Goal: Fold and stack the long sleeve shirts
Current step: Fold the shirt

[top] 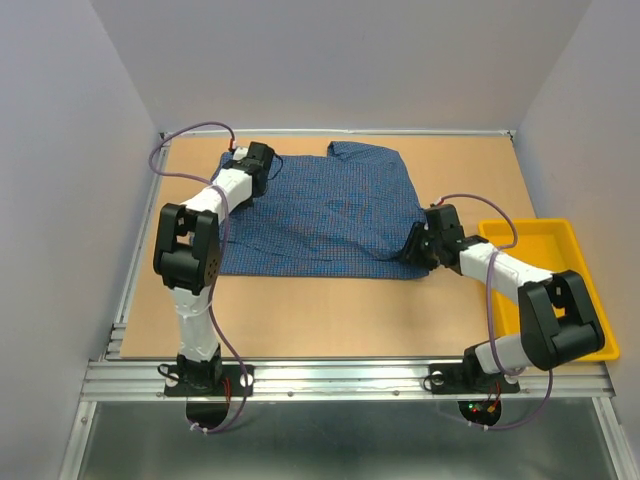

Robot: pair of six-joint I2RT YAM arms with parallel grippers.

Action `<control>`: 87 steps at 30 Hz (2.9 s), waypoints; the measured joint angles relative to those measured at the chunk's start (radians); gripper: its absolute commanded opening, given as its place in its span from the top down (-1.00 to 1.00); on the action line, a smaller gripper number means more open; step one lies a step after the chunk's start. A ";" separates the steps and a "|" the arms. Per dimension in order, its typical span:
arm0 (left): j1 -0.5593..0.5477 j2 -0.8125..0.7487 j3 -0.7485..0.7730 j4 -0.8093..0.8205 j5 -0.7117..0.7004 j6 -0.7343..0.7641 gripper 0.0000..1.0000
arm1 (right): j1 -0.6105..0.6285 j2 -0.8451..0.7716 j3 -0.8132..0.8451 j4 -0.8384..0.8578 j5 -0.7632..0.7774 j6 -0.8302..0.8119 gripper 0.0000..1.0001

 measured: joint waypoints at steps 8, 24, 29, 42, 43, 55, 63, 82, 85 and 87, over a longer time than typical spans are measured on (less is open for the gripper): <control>0.000 0.072 0.027 -0.018 -0.013 0.008 0.02 | -0.005 -0.053 0.003 -0.083 -0.080 -0.060 -0.13; 0.000 -0.284 -0.051 0.002 0.193 -0.087 -0.75 | 0.005 -0.032 0.248 -0.153 -0.312 -0.131 0.09; 0.000 -0.352 -0.209 0.074 0.306 -0.133 -0.76 | 0.052 0.073 0.303 -0.130 -0.351 -0.161 -0.08; 0.015 -0.430 -0.512 0.177 0.438 -0.219 -0.80 | 0.087 0.151 0.356 -0.148 -0.161 -0.357 -0.23; 0.026 -0.456 -0.535 0.183 0.444 -0.225 -0.80 | 0.087 0.158 0.356 -0.154 -0.148 -0.365 -0.22; 0.109 -0.472 -0.674 0.287 0.544 -0.275 -0.80 | 0.077 0.229 0.335 -0.162 0.048 -0.391 0.13; 0.111 -0.457 -0.684 0.311 0.583 -0.283 -0.80 | 0.050 0.200 0.310 -0.170 0.078 -0.390 0.06; 0.124 -0.457 -0.688 0.311 0.581 -0.259 -0.80 | 0.049 0.084 0.237 -0.178 0.012 -0.510 -0.05; 0.124 -0.455 -0.688 0.311 0.579 -0.247 -0.80 | 0.047 0.084 0.219 -0.177 0.015 -0.527 -0.04; 0.124 -0.452 -0.688 0.312 0.577 -0.241 -0.80 | 0.047 0.084 0.206 -0.178 0.015 -0.535 0.01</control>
